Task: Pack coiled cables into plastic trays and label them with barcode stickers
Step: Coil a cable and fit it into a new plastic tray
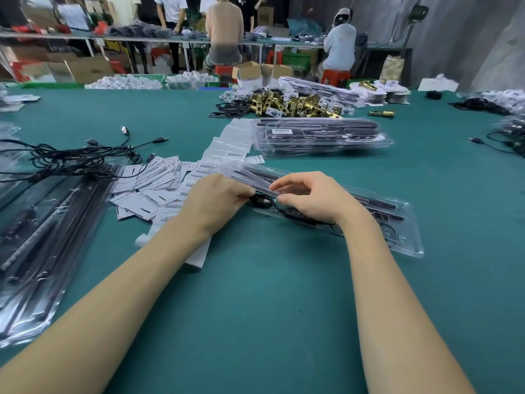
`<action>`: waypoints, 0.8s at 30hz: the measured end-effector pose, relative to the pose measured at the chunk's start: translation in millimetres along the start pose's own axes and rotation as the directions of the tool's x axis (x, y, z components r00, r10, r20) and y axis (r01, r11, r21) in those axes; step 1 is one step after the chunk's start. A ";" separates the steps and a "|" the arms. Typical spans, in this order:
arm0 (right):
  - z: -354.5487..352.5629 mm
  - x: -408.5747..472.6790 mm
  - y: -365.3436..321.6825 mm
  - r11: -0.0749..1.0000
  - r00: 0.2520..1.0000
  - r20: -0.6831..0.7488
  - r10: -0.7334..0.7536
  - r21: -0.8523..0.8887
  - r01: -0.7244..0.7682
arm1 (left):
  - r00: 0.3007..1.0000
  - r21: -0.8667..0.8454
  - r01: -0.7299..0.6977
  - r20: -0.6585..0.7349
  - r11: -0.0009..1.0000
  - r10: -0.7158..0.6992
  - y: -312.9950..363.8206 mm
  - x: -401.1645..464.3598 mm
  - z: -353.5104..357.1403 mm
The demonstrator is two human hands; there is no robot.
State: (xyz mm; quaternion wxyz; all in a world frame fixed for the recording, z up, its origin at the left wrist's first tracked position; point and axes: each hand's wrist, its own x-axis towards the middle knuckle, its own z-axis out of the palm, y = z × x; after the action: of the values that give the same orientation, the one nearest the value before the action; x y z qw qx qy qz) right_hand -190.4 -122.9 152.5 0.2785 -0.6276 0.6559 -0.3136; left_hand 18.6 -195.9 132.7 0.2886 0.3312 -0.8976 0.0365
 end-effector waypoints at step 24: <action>-0.6 -3.4 1.7 0.996 0.998 -0.005 -0.062 0.066 0.062 | 0.921 0.081 -0.033 0.389 0.996 -0.001 1.5 -25.2 6.8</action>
State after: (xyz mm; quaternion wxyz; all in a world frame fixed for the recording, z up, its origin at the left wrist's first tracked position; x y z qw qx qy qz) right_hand -191.8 -119.4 151.5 0.2884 -0.6377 0.6257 -0.3444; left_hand 29.8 -182.0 113.5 0.0903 0.3366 -0.9372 0.0110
